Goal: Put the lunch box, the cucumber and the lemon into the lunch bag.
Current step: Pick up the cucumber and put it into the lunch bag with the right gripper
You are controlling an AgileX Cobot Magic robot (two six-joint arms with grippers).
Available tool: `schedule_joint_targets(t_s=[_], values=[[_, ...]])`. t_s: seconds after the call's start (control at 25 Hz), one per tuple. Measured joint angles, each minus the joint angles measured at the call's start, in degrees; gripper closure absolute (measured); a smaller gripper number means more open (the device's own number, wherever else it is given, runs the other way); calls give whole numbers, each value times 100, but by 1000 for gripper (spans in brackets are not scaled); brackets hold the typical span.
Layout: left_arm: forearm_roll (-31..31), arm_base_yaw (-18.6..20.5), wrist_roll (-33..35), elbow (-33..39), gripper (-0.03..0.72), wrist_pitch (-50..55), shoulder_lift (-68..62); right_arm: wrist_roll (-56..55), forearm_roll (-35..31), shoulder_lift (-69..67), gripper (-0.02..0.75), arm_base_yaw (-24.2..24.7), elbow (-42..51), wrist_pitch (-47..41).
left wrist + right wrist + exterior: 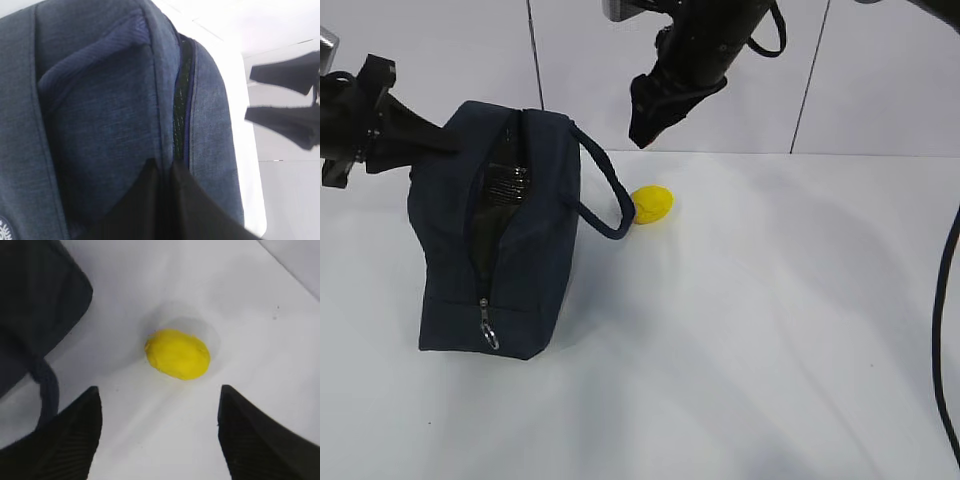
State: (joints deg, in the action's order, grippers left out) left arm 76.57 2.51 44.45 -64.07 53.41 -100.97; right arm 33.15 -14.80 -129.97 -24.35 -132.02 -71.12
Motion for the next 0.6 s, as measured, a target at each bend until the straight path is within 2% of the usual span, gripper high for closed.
schedule_joint_targets(t_s=[0.2, 0.4, 0.6], values=[[-73, 0, -22, 0, 679, -12, 0, -149, 567, -168, 178, 0, -12, 441], [-98, 0, -30, 0, 679, -12, 0, -1727, 628, -576, 178, 0, -12, 863], [-112, 0, -30, 0, 679, -12, 0, -2454, 616, -1097, 178, 0, -27, 1109]])
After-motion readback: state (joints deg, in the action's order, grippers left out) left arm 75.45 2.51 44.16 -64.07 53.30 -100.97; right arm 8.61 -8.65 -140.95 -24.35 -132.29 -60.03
